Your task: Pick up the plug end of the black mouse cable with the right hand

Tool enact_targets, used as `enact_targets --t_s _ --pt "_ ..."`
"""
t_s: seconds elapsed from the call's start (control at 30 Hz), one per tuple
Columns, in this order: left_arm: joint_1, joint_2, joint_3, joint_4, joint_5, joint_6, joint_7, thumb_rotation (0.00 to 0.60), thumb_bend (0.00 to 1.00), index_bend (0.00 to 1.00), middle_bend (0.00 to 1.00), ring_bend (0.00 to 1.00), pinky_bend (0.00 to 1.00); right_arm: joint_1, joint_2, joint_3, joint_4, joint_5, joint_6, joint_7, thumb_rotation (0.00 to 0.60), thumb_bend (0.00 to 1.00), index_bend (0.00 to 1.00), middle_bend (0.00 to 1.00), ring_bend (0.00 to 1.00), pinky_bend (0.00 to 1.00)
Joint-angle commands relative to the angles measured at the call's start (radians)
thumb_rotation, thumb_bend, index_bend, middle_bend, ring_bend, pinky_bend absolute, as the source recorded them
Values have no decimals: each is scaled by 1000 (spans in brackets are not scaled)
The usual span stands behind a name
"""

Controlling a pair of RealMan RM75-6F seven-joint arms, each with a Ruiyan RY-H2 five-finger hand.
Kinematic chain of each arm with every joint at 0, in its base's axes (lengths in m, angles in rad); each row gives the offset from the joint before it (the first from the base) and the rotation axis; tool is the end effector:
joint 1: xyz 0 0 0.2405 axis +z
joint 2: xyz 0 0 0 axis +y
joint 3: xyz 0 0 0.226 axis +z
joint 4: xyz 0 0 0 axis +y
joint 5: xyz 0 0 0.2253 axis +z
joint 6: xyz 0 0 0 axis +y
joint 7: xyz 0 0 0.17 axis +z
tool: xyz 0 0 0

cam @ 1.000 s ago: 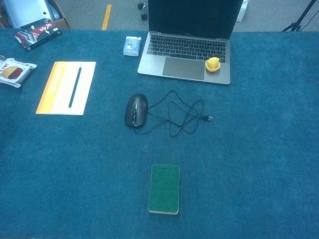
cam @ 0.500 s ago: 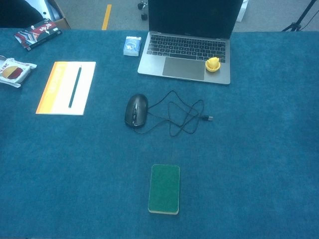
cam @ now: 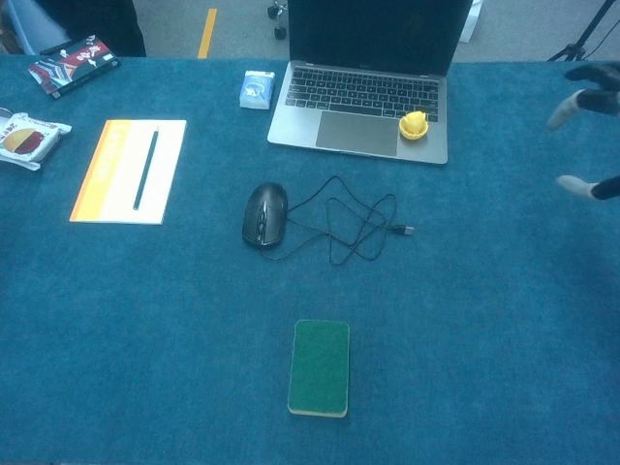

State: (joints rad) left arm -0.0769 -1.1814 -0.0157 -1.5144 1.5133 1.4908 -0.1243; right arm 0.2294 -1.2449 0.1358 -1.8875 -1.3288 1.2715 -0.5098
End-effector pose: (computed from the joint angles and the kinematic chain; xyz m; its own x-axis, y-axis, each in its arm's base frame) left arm -0.3056 0.1970 0.1174 0.3145 0.0323 0.9487 0.9493 -0.0071 -0.3144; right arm -0.1975 -0.2446 0.0604 0.4759 -0.1340 0.8692 -0.8788 -0.1111 0.4640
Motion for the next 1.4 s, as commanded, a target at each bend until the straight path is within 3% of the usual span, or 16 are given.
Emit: enact_targets --t_s 0.03,0.3,0.57,0.97,1.4 --pt "2 -2 1 10 0 0 -12 600 0 308 177 265 472 44 -22 14 -23 44 -39 -55 600 194 372 96 0 0" --pt "5 -10 4 37 4 -3 -41 600 0 308 177 265 472 129 -86 28 -29 157 -92 -178 600 192 402 75 0 0" --pt "13 -16 9 64 5 2 -74 600 0 308 177 265 472 183 -160 14 -3 201 -87 -262 600 189 444 67 0 0" --pt "18 -26 13 91 8 1 -104 600 0 308 177 265 472 230 -244 -16 82 235 -96 -285 600 189 464 67 0 0" --pt "24 -30 15 103 6 -2 -118 600 0 308 178 265 472 294 -322 -28 186 324 -181 -260 600 189 464 47 0 0"
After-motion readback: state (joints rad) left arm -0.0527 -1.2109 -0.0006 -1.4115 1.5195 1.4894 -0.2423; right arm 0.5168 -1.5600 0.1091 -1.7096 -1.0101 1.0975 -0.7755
